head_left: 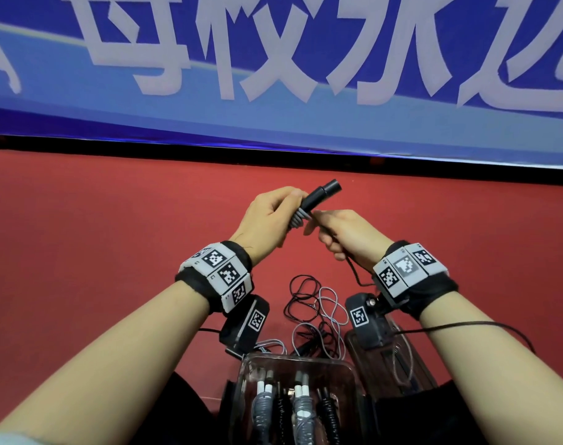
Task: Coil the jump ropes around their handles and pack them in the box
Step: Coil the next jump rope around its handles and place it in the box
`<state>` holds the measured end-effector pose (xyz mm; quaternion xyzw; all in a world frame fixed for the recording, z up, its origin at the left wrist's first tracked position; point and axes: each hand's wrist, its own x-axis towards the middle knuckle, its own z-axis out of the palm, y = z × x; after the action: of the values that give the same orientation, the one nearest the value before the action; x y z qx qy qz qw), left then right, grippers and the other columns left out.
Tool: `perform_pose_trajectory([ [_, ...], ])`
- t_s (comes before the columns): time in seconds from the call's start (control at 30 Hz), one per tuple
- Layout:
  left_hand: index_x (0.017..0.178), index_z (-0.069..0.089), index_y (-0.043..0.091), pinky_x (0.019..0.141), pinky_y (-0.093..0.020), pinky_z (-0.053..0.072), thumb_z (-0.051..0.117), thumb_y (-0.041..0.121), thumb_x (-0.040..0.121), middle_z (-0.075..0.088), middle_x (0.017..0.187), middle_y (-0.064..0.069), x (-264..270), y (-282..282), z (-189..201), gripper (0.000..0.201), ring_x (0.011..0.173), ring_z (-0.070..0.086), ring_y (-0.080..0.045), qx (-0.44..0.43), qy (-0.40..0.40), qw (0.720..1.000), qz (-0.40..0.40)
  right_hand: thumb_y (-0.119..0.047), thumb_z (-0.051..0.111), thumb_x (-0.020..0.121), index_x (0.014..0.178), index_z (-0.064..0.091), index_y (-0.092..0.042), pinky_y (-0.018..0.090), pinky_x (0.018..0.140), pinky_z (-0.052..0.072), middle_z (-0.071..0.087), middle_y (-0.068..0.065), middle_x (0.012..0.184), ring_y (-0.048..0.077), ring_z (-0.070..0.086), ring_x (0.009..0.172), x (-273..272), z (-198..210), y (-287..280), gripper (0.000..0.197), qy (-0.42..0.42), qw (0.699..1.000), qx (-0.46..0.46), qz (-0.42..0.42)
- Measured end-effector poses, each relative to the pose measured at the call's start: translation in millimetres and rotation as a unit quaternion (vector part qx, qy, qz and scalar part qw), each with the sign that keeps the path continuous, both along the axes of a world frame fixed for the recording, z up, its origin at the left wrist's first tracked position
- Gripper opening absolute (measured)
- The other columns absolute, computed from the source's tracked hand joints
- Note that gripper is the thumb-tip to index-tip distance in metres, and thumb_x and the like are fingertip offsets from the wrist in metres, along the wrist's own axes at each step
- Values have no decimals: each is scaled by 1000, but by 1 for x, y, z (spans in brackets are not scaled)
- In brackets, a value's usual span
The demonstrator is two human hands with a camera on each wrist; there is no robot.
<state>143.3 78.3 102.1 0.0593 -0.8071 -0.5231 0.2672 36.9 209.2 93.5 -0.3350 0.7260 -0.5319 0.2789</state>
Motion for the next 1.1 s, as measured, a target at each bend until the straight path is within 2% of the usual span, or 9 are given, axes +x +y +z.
perform_pose_trajectory([
  [0.1,77,66,23,48,-35,42,41,51,88,62,65,-1,-3,-8,-6,39,48,47,-21,2,-17,999,48,-24,42,100,85,69,-13,19,39,26,40,-3,53,9,29,40,2,-2,2,33,45,998,32,9],
  [0.23,72,65,26,52,-35,48,40,59,90,66,64,5,-1,-20,-8,45,44,52,-18,-18,-43,991,127,-35,49,99,87,75,-22,17,48,27,32,-8,47,8,27,42,8,1,7,31,224,974,25,-21],
  [0.33,75,66,24,61,-43,53,38,63,88,68,66,4,-1,-24,-9,50,43,54,-20,-40,-64,985,153,-32,55,96,87,76,-23,18,49,27,32,-9,39,8,30,44,13,4,7,25,295,955,3,-22],
  [0.53,71,66,22,66,-47,56,35,66,84,69,69,-8,-3,-31,-14,56,44,57,-23,-41,-99,975,193,-33,59,94,73,72,-23,22,49,28,39,-9,43,8,33,46,16,6,6,27,332,943,-15,-18],
  [0.63,69,66,27,68,-40,56,36,66,87,69,68,-3,0,-36,-13,52,55,64,-27,-58,-130,964,224,-34,55,95,68,68,-20,24,49,30,38,-9,42,8,33,44,19,8,5,33,341,940,-22,-13],
  [0.73,80,65,27,68,-34,47,36,64,92,69,78,-2,3,-39,-17,49,78,65,-32,-201,-205,925,251,-33,54,95,66,66,-19,25,50,30,38,-7,44,8,34,44,22,10,4,34,360,932,-34,-16],
  [0.8,84,64,29,66,-33,42,35,65,93,70,82,-3,3,-40,-21,47,85,63,-33,-288,-229,902,227,-31,55,95,66,66,-19,23,49,28,39,-7,44,9,35,44,22,13,3,33,367,929,-41,-21],
  [0.9,88,67,32,67,-33,46,33,69,92,71,82,-1,4,-40,-23,50,83,64,-31,-361,-237,886,171,-30,55,96,67,66,-18,23,51,28,41,-8,46,8,33,45,19,16,3,34,346,936,-52,-36],
  [1.1,73,63,32,69,-34,49,32,65,87,69,75,2,7,-21,-15,48,75,62,-26,-396,-254,881,55,-36,53,98,64,64,-23,25,50,25,34,1,53,12,28,49,6,17,7,38,273,959,-59,-45],
])
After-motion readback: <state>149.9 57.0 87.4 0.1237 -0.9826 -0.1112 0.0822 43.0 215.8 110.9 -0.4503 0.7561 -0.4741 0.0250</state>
